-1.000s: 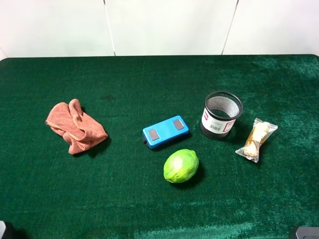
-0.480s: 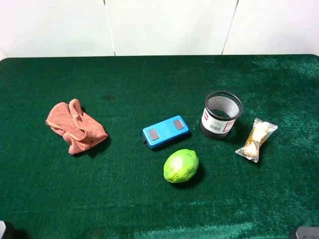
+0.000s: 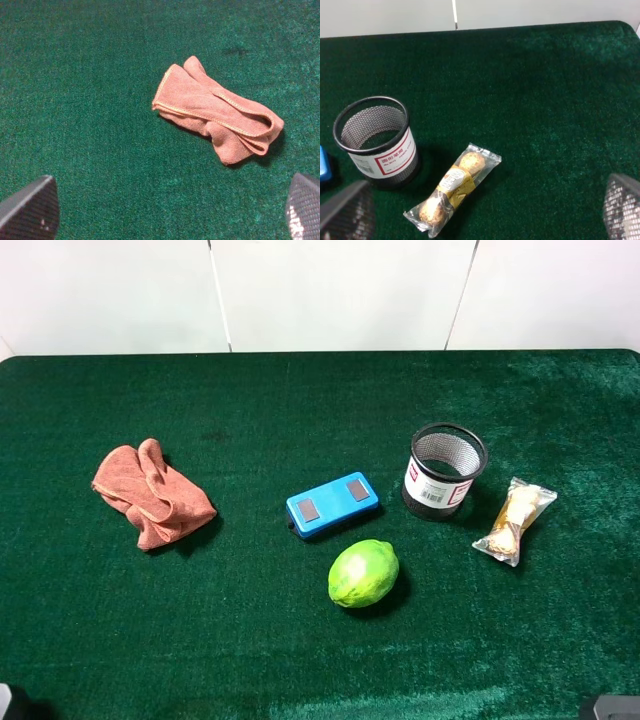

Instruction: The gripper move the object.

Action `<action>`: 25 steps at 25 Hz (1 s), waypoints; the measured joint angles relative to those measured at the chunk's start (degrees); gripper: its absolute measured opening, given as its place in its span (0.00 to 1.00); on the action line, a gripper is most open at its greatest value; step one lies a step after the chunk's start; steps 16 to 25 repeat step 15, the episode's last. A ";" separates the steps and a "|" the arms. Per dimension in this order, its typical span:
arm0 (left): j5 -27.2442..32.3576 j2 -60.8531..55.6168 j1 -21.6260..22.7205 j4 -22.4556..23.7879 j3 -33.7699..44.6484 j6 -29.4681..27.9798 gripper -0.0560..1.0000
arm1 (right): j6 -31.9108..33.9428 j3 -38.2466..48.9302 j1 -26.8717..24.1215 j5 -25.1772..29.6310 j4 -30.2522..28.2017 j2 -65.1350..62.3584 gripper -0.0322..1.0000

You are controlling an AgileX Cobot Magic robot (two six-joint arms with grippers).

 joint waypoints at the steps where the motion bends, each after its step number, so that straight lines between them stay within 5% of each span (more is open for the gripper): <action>1: 0.00 0.00 0.00 0.00 0.00 0.00 0.92 | 0.20 0.00 0.00 0.00 -0.13 0.00 0.70; 25: 0.00 0.00 0.00 0.00 0.00 0.01 0.92 | 4.98 0.00 0.00 -0.04 -3.23 0.00 0.70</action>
